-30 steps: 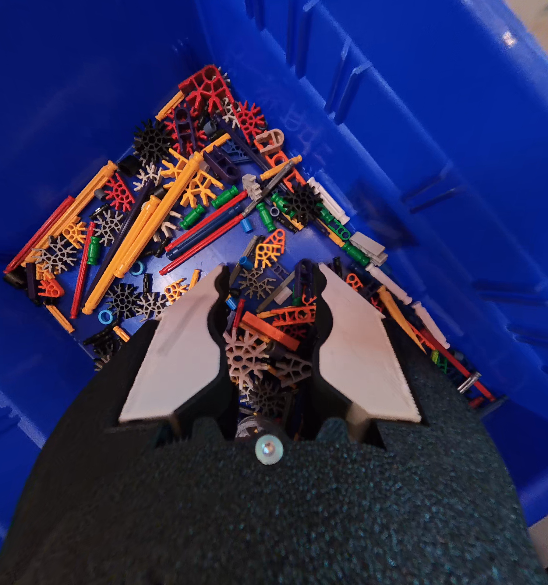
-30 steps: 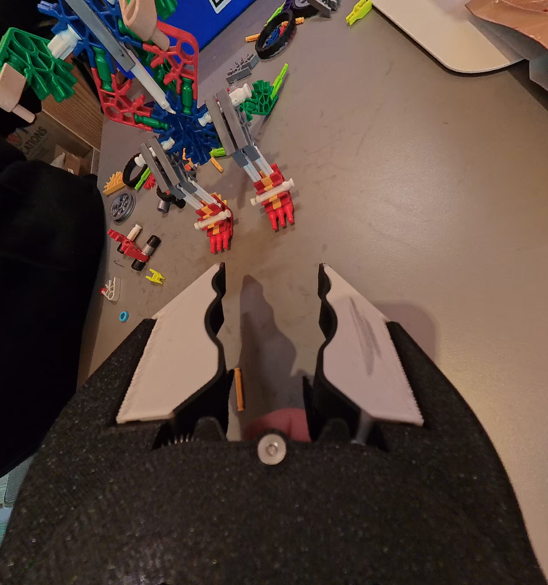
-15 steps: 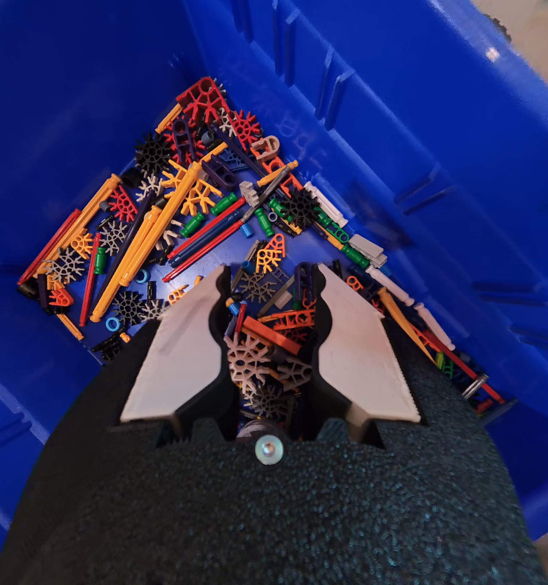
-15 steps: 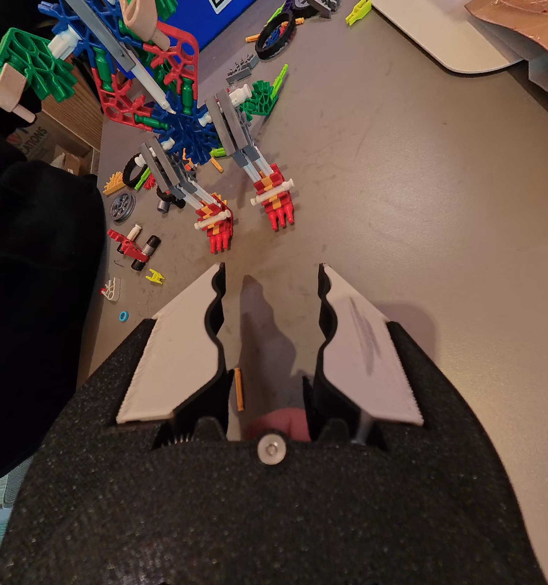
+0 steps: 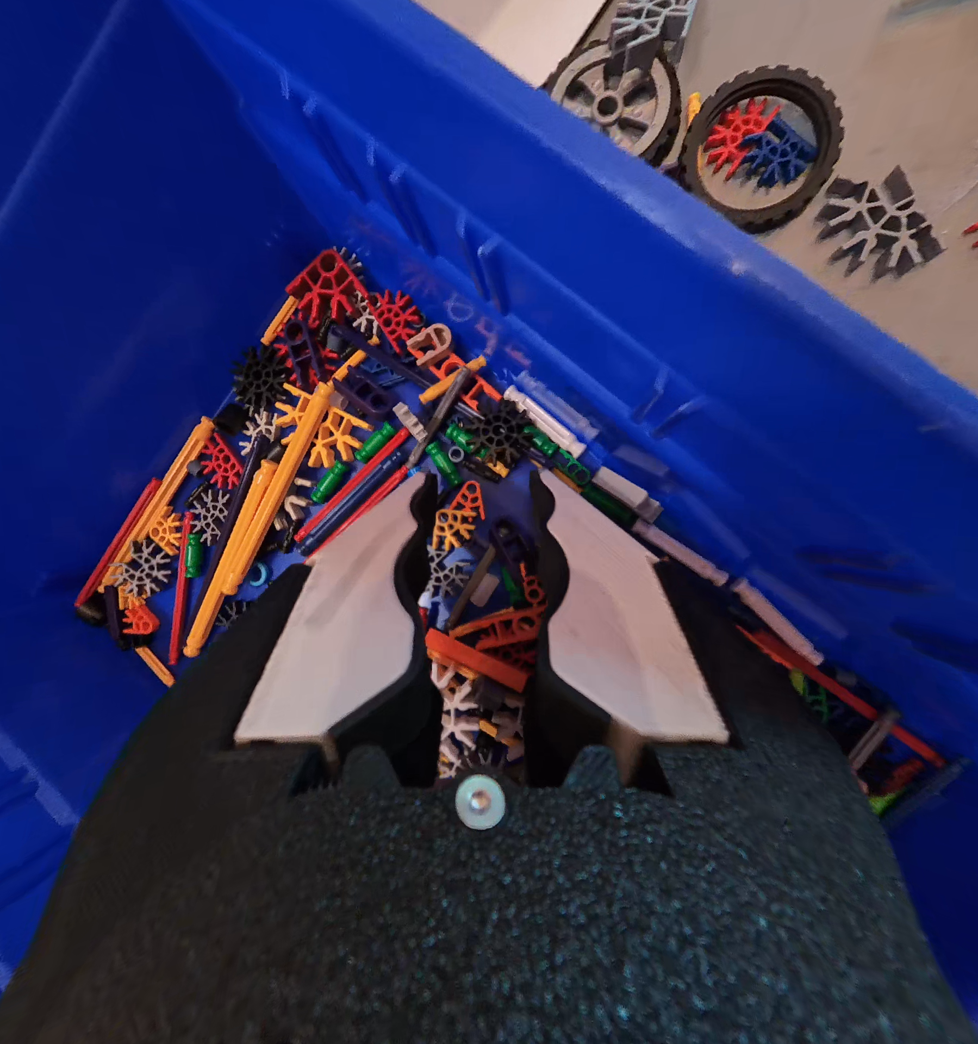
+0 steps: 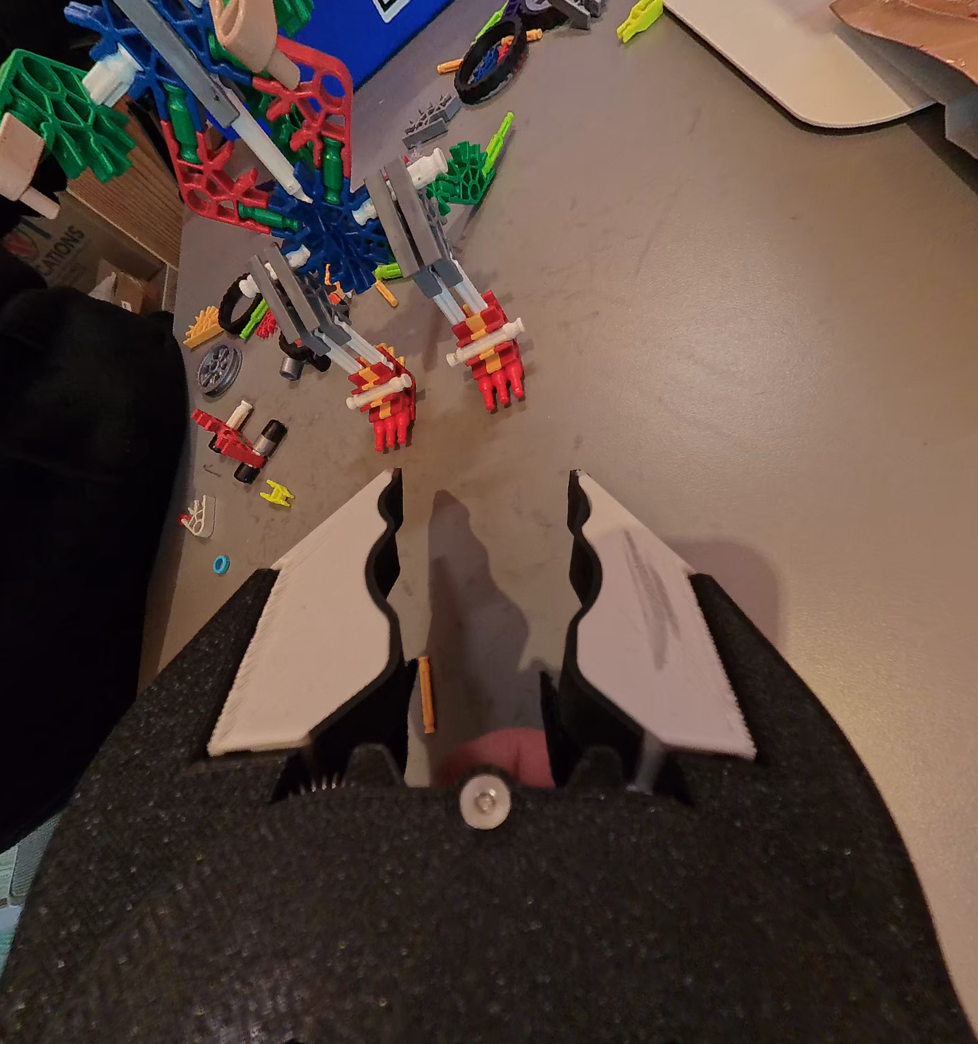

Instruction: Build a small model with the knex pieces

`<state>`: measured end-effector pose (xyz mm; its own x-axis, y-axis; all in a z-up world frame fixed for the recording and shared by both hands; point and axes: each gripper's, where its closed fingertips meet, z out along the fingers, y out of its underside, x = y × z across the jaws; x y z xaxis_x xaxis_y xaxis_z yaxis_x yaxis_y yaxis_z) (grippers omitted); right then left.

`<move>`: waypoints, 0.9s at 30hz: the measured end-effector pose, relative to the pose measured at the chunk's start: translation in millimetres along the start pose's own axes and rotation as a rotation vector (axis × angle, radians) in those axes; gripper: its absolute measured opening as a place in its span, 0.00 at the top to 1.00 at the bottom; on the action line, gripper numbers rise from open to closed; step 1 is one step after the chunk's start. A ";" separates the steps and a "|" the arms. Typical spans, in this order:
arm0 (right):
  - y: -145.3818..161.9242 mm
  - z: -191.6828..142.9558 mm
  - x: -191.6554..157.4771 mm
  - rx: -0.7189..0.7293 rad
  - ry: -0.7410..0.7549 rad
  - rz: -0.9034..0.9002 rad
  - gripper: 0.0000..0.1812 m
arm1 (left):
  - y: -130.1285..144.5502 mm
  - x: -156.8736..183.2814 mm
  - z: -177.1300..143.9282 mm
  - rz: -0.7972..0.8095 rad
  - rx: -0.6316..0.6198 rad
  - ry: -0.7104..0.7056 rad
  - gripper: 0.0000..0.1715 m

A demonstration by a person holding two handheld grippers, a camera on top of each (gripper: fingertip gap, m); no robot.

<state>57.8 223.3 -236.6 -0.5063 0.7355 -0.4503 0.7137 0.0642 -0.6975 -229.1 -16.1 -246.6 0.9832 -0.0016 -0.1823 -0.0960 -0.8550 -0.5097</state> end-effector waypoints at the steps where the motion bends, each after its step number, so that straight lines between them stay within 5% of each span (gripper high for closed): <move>1: 0.0 -0.1 0.0 0.000 0.000 0.000 0.68 | -1.7 -0.5 0.6 0.002 0.008 -0.004 0.83; 27: -0.3 -0.2 0.0 0.002 0.000 0.002 0.68 | 11.1 -20.4 -0.8 -0.010 -0.042 -0.083 0.92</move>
<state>57.7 223.4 -236.3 -0.5054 0.7352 -0.4517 0.7133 0.0615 -0.6981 -250.1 -25.9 -247.9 0.9677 0.0488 -0.2472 -0.0776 -0.8758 -0.4764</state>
